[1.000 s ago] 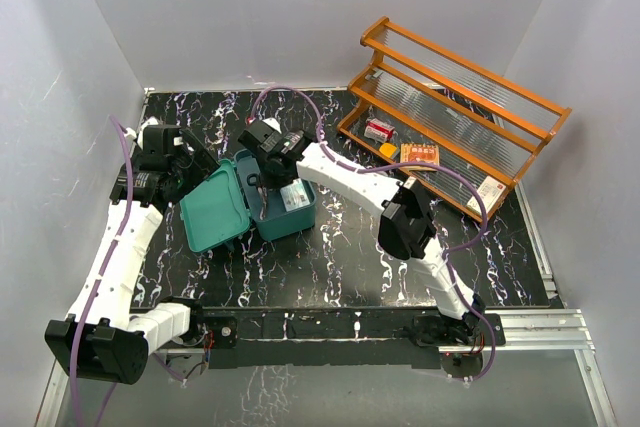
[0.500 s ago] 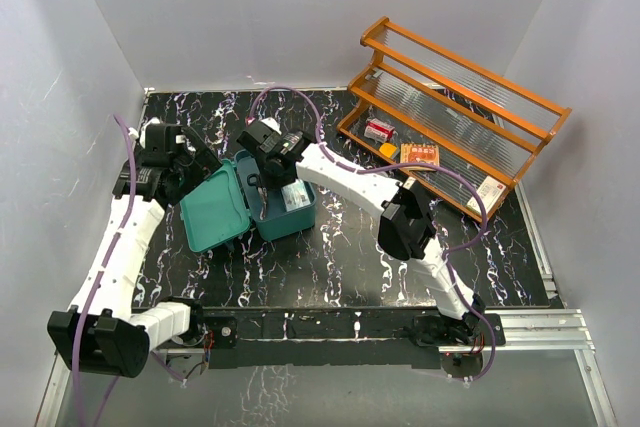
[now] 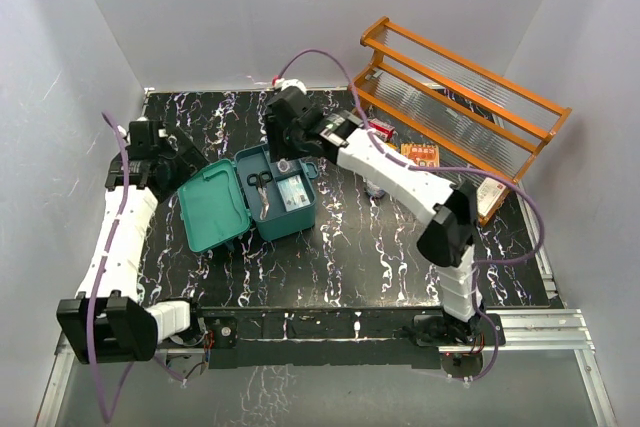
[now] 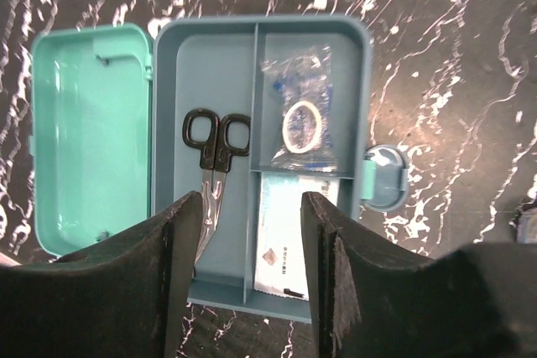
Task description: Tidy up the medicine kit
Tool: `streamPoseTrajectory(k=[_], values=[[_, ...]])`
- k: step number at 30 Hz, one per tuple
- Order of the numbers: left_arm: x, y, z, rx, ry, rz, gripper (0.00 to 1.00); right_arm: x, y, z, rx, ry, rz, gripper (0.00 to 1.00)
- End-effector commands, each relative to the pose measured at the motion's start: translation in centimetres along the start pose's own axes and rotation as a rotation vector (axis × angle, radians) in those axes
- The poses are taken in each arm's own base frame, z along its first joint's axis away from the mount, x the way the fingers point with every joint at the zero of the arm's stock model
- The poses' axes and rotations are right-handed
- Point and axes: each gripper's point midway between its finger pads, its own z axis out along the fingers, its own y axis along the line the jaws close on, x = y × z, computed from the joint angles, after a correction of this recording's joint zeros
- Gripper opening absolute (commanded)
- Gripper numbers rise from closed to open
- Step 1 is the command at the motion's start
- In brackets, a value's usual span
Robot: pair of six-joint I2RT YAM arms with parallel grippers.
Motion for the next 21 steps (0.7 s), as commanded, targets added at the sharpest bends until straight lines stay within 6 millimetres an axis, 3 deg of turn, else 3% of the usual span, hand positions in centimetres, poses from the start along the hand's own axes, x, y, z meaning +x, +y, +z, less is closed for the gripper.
streamPoseTrajectory(k=[1,6,10,17,21], values=[[-0.1,1.6,1.6,0.018,0.06,-0.077,0.99,-4.3,-1.9,-2.7,-0.011,-0.155,0.069,0.5],[0.1,3.0,2.8,0.099,0.1,-0.182,0.99,-4.2,-5.5,-2.9,0.036,-0.141,0.089,0.51],[1.4,5.5,3.8,0.111,0.133,-0.268,0.99,-4.2,-6.8,-2.8,0.05,-0.133,0.09,0.52],[3.9,3.8,5.3,0.385,0.188,-0.39,0.99,-4.0,-7.5,-2.7,0.059,-0.121,0.09,0.52],[4.9,3.8,6.1,0.423,0.191,-0.408,0.99,-4.0,-7.5,-2.6,0.059,-0.121,0.095,0.52]])
